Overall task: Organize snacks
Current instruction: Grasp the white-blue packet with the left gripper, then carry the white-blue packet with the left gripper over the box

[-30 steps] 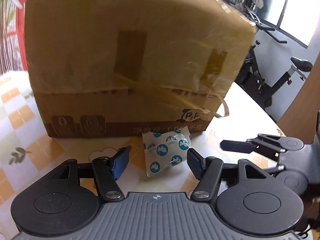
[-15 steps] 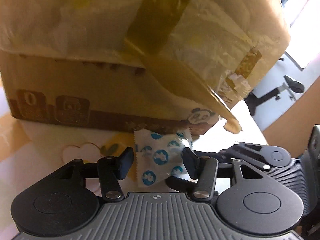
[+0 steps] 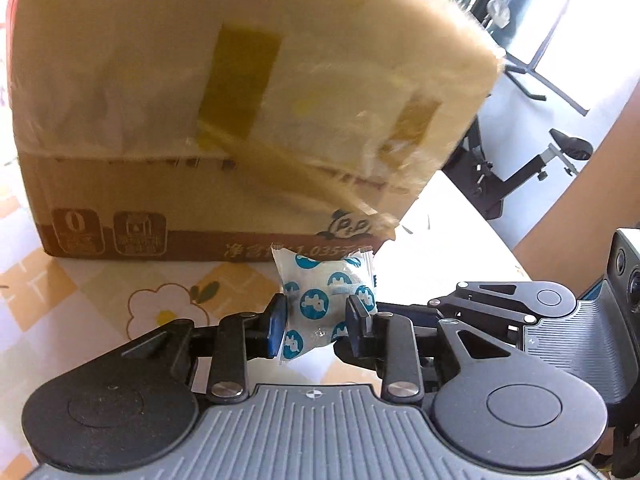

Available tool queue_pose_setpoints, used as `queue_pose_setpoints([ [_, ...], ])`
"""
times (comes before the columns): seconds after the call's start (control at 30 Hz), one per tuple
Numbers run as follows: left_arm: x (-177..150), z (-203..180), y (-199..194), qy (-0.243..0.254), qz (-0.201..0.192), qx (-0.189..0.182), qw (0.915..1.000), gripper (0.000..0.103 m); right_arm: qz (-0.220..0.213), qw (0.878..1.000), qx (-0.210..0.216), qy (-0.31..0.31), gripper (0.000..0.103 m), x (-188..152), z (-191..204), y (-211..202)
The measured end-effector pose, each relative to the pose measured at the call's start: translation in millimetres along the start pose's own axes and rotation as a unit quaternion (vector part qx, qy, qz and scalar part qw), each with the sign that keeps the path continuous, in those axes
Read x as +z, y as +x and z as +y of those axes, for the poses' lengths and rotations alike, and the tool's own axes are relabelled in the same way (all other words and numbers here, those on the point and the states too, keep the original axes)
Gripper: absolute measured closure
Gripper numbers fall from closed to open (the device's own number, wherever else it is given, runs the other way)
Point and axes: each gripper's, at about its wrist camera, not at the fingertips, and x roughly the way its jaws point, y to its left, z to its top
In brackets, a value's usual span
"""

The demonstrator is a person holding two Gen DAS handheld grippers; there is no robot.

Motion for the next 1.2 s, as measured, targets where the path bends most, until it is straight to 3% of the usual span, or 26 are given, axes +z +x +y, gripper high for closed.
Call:
queue_pose_setpoints([
  [0.33,26,-35,-74,0.039,-0.070,0.004,0.9968,0.069,-0.071,0.997,-0.005,-0.008,0.072,34,21,-68],
  [0.67,75,-51,-125,0.058,-0.144,0.021,0.9876,0.069,-0.131,0.990,-0.007,-0.041,0.072,102,31,-104],
  [0.97,157,-26,-117,0.043,-0.154,0.042,0.9863,0.069,-0.139,0.989,-0.004,-0.050,0.072,183,9,-57],
  [1.2,175,-14,-90,0.033,-0.135,0.071,0.9879,0.069,-0.118,0.992,-0.013,-0.042,0.072,213,-6,-13],
])
